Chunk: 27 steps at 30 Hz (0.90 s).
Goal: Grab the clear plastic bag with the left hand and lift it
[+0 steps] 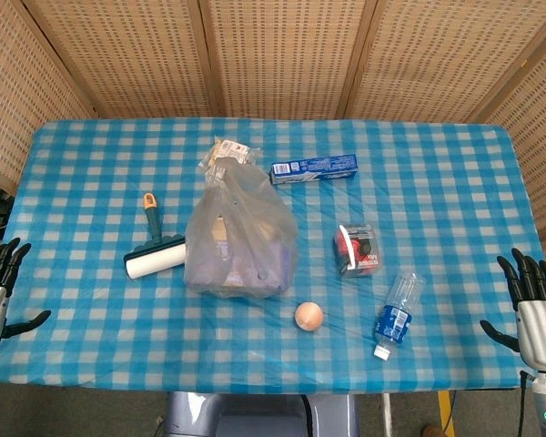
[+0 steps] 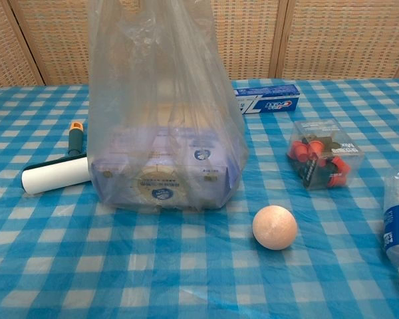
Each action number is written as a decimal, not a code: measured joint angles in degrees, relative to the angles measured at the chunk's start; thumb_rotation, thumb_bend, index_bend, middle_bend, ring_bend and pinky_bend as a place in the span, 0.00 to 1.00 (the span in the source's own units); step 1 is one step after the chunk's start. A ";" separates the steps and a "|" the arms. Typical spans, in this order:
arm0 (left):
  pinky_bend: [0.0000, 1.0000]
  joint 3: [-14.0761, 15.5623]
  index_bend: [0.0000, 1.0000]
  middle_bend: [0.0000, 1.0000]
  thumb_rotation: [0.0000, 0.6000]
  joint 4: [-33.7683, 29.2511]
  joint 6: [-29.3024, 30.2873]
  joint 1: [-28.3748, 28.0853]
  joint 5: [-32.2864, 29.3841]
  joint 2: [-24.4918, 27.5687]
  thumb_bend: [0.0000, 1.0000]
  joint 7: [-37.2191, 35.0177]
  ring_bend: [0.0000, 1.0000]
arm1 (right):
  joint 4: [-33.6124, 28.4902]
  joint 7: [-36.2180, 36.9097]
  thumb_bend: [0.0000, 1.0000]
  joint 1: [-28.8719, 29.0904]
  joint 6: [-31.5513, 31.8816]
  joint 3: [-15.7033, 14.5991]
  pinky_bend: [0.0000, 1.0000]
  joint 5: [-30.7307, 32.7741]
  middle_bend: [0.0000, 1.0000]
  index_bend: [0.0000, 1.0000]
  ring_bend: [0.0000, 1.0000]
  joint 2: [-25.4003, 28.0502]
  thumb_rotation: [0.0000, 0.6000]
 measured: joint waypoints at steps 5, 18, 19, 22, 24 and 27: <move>0.00 -0.02 0.00 0.00 1.00 0.30 0.41 -0.08 0.60 -0.35 0.00 -0.24 0.00 | -0.15 0.22 0.00 -0.27 0.33 0.07 0.00 -0.06 0.00 0.00 0.00 0.24 1.00; 0.00 -0.82 0.00 0.00 1.00 -2.08 -4.98 -9.05 8.62 1.96 0.00 -31.45 0.00 | 0.15 -0.12 0.00 0.29 -1.72 1.83 0.00 4.06 0.00 0.00 0.00 0.25 1.00; 0.00 -1.20 0.00 0.00 1.00 -2.68 -6.02 -10.86 9.34 2.32 0.00 -35.91 0.00 | 0.19 -0.28 0.00 0.39 -2.02 2.04 0.00 4.55 0.00 0.00 0.00 0.22 1.00; 0.00 -2.66 0.00 0.00 1.00 -4.69 -9.75 -16.37 10.27 3.29 0.00 -45.60 0.00 | 0.39 -0.71 0.00 0.65 -2.68 2.59 0.00 5.85 0.00 0.00 0.00 0.06 1.00; 0.00 -4.11 0.00 0.00 1.00 -5.86 -13.00 -20.23 9.90 3.62 0.00 -49.38 0.00 | 0.72 -1.01 0.00 0.86 -3.22 2.96 0.00 6.83 0.00 0.00 0.00 -0.12 1.00; 0.00 -6.31 0.00 0.00 1.00 -7.43 -18.03 -24.95 8.22 3.83 0.00 -53.21 0.00 | 1.30 -1.31 0.00 1.16 -4.10 3.44 0.00 8.16 0.00 0.00 0.00 -0.40 1.00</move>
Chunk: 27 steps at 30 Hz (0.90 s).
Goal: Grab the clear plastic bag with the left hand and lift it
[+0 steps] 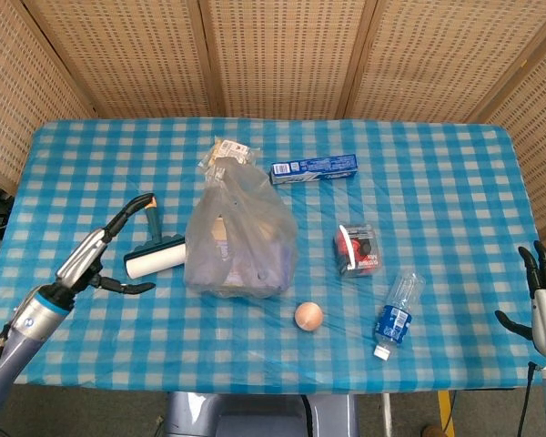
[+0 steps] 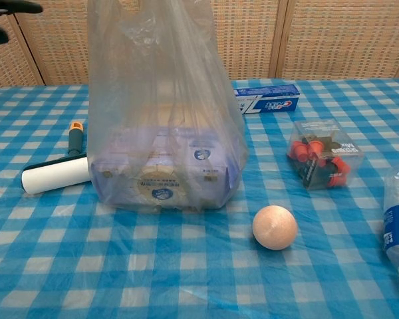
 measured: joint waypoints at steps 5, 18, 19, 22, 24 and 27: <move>0.02 -2.79 0.01 0.00 1.00 -1.65 -6.69 -6.42 -2.62 -0.14 0.00 -8.82 0.00 | 1.13 0.12 0.00 0.34 -1.35 0.82 0.00 2.32 0.00 0.00 0.00 -0.24 1.00; 0.19 -7.58 0.11 0.09 1.00 -2.77 -16.43 -16.82 -8.97 -2.07 0.00 -22.21 0.18 | 2.20 -0.37 0.00 0.76 -2.44 0.98 0.00 3.20 0.00 0.00 0.00 -0.74 1.00; 0.19 -7.81 0.11 0.09 1.00 -2.87 -17.57 -17.53 -9.39 -2.05 0.00 -22.89 0.18 | 2.18 -0.60 0.00 0.82 -2.51 0.89 0.00 3.11 0.00 0.00 0.00 -0.83 1.00; 0.19 -8.48 0.12 0.10 1.00 -3.32 -20.61 -19.51 -10.72 -2.02 0.00 -24.47 0.19 | 2.10 -1.09 0.00 0.93 -2.66 0.71 0.00 3.00 0.00 0.00 0.00 -1.04 1.00; 0.20 -9.04 0.13 0.12 1.00 -3.74 -21.93 -20.53 -11.59 -2.15 0.00 -25.82 0.20 | 2.07 -1.15 0.00 0.97 -2.72 0.69 0.00 3.04 0.00 0.00 0.00 -1.12 1.00; 0.21 -10.13 0.14 0.14 1.00 -4.13 -23.38 -21.90 -13.00 -2.68 0.00 -28.78 0.21 | 2.12 -1.14 0.00 1.04 -3.00 0.74 0.00 3.32 0.00 0.00 0.00 -1.16 1.00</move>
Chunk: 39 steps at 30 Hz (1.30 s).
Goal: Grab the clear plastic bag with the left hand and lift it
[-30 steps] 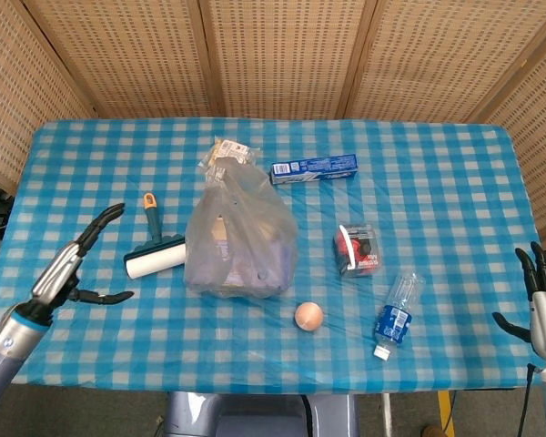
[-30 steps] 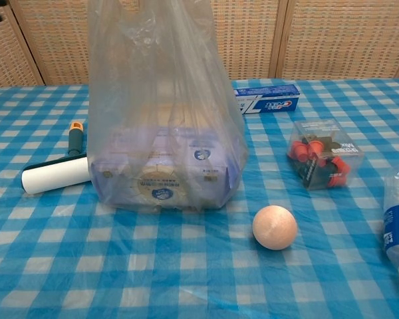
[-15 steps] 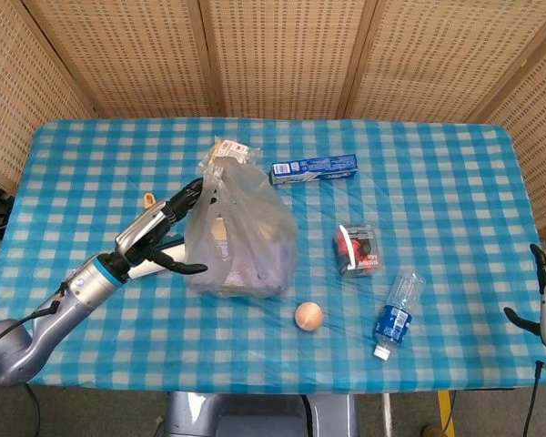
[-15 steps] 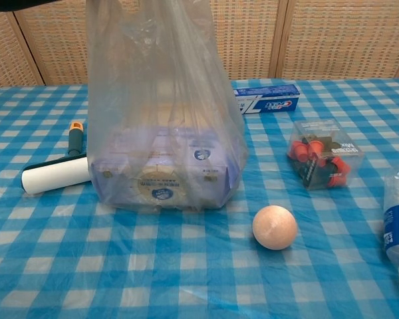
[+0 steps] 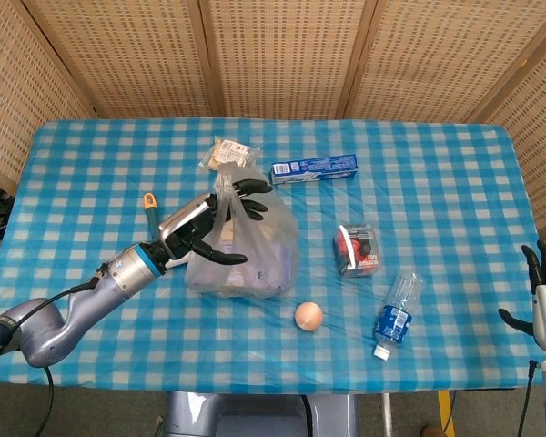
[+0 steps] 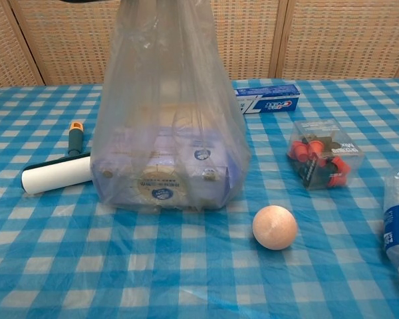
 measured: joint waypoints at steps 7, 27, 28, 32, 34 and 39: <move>0.39 -2.28 0.34 0.40 1.00 1.31 -3.76 -3.25 -1.63 -2.45 0.00 -8.29 0.39 | 0.14 -0.01 0.00 0.16 -0.44 0.00 0.00 0.26 0.00 0.00 0.00 -0.05 1.00; 1.00 -8.26 1.00 1.00 1.00 -1.85 1.57 -2.78 -21.57 -6.13 1.00 6.93 0.93 | 0.30 0.21 0.00 0.33 -1.09 -0.12 0.00 0.62 0.00 0.00 0.00 -0.10 1.00; 1.00 -8.95 1.00 1.00 1.00 -2.77 2.69 -2.54 -22.96 -5.84 1.00 8.91 0.93 | 0.27 0.22 0.00 0.34 -1.10 -0.12 0.00 0.62 0.00 0.00 0.00 -0.10 1.00; 1.00 -12.15 1.00 1.00 1.00 -6.54 5.95 -1.76 -26.95 -3.94 1.00 14.44 0.93 | 0.19 0.37 0.00 0.38 -1.25 -0.09 0.00 0.73 0.00 0.00 0.00 -0.03 1.00; 1.00 -14.17 1.00 1.00 1.00 -8.65 7.19 -1.38 -28.85 -2.40 1.00 16.73 0.93 | 0.15 0.43 0.00 0.40 -1.33 -0.08 0.00 0.78 0.00 0.00 0.00 0.02 1.00; 1.00 -19.13 1.00 1.00 1.00 -13.14 8.96 -0.85 -32.78 1.67 1.00 20.42 0.93 | -0.09 0.78 0.00 0.41 -1.35 0.02 0.00 0.84 0.00 0.00 0.00 0.28 1.00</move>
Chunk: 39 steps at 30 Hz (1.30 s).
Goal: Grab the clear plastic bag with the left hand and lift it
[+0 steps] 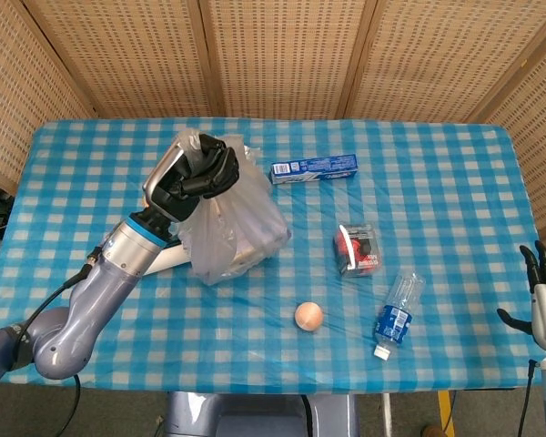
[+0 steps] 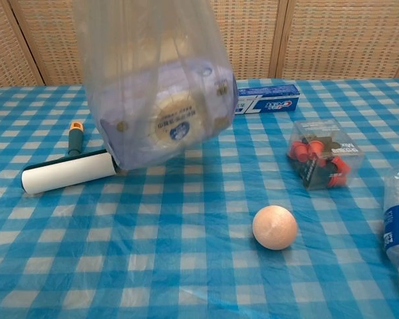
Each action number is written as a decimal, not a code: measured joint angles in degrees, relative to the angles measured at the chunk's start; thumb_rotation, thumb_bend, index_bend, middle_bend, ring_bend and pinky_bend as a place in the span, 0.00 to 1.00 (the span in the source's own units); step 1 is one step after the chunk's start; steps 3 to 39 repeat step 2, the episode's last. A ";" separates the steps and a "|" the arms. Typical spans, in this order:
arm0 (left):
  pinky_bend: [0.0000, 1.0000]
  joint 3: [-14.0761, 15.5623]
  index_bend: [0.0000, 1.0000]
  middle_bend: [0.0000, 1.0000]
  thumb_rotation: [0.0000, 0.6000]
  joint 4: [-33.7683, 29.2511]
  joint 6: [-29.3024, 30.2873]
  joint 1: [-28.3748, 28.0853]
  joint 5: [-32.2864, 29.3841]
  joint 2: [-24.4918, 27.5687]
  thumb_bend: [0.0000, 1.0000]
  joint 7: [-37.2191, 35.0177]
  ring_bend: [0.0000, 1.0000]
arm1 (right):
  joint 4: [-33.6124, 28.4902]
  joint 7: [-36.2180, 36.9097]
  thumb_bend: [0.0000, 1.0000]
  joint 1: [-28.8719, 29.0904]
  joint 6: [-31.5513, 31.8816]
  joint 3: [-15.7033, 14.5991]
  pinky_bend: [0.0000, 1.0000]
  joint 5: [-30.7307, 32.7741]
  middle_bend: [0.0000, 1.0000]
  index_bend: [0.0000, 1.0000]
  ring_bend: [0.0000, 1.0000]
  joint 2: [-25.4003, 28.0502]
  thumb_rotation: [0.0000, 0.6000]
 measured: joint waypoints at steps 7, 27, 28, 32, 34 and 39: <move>1.00 -1.88 1.00 1.00 1.00 -1.84 0.31 0.03 -2.50 1.79 1.00 1.62 0.93 | -0.06 0.11 0.00 -0.04 0.07 0.02 0.00 -0.01 0.00 0.00 0.00 0.09 1.00; 1.00 -1.88 1.00 1.00 1.00 -1.84 0.31 0.03 -2.50 1.79 1.00 1.62 0.93 | -0.06 0.11 0.00 -0.04 0.07 0.02 0.00 -0.01 0.00 0.00 0.00 0.09 1.00; 1.00 -1.88 1.00 1.00 1.00 -1.84 0.31 0.03 -2.50 1.79 1.00 1.62 0.93 | -0.06 0.11 0.00 -0.04 0.07 0.02 0.00 -0.01 0.00 0.00 0.00 0.09 1.00; 1.00 -1.88 1.00 1.00 1.00 -1.84 0.31 0.03 -2.50 1.79 1.00 1.62 0.93 | -0.06 0.11 0.00 -0.04 0.07 0.02 0.00 -0.01 0.00 0.00 0.00 0.09 1.00; 1.00 -1.88 1.00 1.00 1.00 -1.84 0.31 0.03 -2.50 1.79 1.00 1.62 0.93 | -0.06 0.11 0.00 -0.04 0.07 0.02 0.00 -0.01 0.00 0.00 0.00 0.09 1.00; 1.00 -1.88 1.00 1.00 1.00 -1.84 0.31 0.03 -2.50 1.79 1.00 1.62 0.93 | -0.06 0.11 0.00 -0.04 0.07 0.02 0.00 -0.01 0.00 0.00 0.00 0.09 1.00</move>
